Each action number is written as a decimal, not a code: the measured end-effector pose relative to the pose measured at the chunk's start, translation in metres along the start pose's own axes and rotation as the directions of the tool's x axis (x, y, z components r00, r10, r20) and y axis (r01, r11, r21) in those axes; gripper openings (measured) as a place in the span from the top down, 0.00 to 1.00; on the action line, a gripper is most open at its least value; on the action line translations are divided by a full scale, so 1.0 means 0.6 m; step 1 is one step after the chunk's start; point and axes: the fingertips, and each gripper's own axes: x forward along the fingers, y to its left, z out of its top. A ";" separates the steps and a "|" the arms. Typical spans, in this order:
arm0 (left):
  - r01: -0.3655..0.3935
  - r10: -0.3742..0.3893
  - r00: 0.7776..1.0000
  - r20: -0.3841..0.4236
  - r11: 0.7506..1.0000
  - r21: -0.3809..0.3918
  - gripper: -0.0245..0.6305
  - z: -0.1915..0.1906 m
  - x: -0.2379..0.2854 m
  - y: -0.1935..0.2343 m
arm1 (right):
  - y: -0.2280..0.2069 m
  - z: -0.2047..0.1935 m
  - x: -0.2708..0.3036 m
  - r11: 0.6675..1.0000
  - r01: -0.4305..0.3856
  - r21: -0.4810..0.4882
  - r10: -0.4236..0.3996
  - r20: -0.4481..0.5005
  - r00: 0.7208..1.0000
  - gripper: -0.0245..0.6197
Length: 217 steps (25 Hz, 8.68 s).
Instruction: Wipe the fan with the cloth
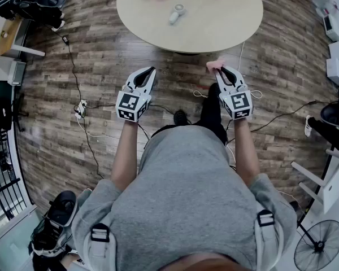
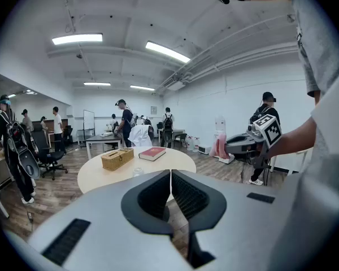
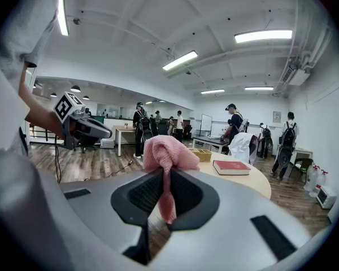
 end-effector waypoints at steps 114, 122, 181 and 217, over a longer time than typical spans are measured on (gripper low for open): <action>-0.289 0.286 0.957 -0.040 0.952 -0.104 0.46 0.110 0.309 0.076 | -0.353 0.016 0.211 0.958 -0.282 -0.055 0.280 -0.035 0.959 0.90; -0.357 0.357 0.934 -0.031 0.923 -0.142 0.45 0.119 0.329 0.085 | -0.408 0.007 0.233 0.940 -0.330 -0.083 0.326 -0.056 0.944 0.90; 0.002 -0.055 0.963 -0.263 0.980 -0.197 0.40 -0.077 0.711 0.366 | -0.409 -0.042 0.634 0.964 -0.265 0.030 0.265 -0.231 0.936 0.90; -0.015 -0.029 0.854 -0.520 0.997 -0.080 0.38 -0.242 0.864 0.376 | -0.458 -0.133 0.697 0.929 -0.358 0.095 0.370 -0.292 0.882 0.90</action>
